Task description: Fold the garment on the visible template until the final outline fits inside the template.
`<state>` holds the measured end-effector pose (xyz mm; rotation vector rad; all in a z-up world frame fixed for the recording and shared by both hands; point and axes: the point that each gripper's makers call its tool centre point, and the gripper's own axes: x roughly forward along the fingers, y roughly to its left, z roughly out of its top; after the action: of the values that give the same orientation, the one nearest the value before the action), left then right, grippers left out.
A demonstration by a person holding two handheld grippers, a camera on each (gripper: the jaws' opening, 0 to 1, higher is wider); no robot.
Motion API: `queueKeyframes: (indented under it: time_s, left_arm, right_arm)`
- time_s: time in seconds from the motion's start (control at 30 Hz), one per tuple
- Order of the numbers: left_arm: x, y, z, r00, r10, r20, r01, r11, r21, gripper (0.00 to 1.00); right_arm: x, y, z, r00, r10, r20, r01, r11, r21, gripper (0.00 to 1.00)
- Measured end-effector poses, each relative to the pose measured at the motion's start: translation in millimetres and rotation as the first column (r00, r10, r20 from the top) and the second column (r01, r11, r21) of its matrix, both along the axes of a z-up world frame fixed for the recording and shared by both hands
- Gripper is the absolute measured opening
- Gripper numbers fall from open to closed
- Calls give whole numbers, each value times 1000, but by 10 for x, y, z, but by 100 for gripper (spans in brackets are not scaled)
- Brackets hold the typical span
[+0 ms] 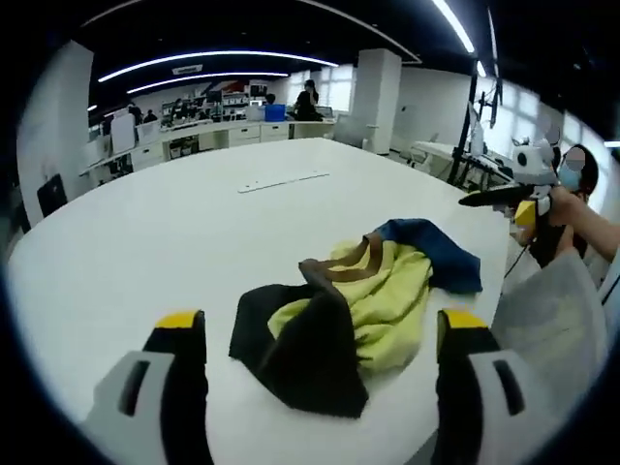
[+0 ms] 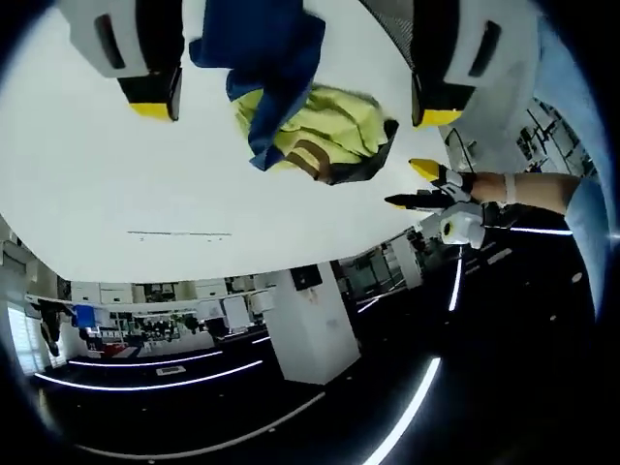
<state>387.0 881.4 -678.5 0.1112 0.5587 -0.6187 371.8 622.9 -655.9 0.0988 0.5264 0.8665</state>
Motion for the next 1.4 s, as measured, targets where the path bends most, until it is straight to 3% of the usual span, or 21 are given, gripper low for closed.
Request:
queueKeyframes:
  time_s: [0.03, 0.13, 0.2, 0.23, 0.27, 0.43, 0.53, 0.77, 0.9, 1.1, 1.4]
  left_arm:
    - [-47, 23, -59, 999, -28, -33, 29, 999, 30, 98]
    - [-14, 95, -69, 999, -36, -29, 36, 999, 10, 98]
    - [-37, 50, -12, 998, -62, -25, 62, 998, -13, 98]
    - [-84, 1, 9, 992, -121, -22, 121, 993, -6, 96]
    - [-94, 19, 20, 992, -125, -21, 125, 992, 8, 94]
    - [-62, 86, 118, 995, -102, -12, 101, 994, -41, 94]
    - [-82, 76, 111, 992, -130, -9, 129, 991, -15, 94]
    - [-66, 10, 113, 989, -150, -5, 149, 988, -28, 87]
    - [-37, -64, 84, 991, -132, 3, 132, 991, -13, 86]
    - [55, -165, 28, 993, -113, 14, 113, 994, 1, 76]
    - [195, -263, 35, 995, -94, 28, 94, 996, 3, 67]
  right_arm:
    - [-24, -44, -42, 999, -30, -42, 29, 999, -24, 100]
    - [-33, -46, 25, 996, -64, -61, 64, 998, -6, 100]
    - [-62, -55, 40, 996, -68, -54, 66, 997, -37, 100]
    - [-61, -54, 65, 995, -83, -48, 81, 996, -44, 100]
    - [-69, -37, 85, 996, -80, -46, 78, 996, -44, 100]
    - [-34, 94, 160, 995, -93, -26, 92, 994, -59, 96]
    - [-18, 105, 76, 993, -107, -44, 101, 989, -111, 94]
    - [29, 194, 74, 992, -112, -50, 105, 986, -133, 91]
    - [129, 191, 88, 992, -120, -41, 113, 983, -147, 88]
    - [290, 186, 75, 991, -130, -39, 122, 980, -157, 84]
    - [443, 273, -84, 994, -90, -61, 76, 976, -205, 78]
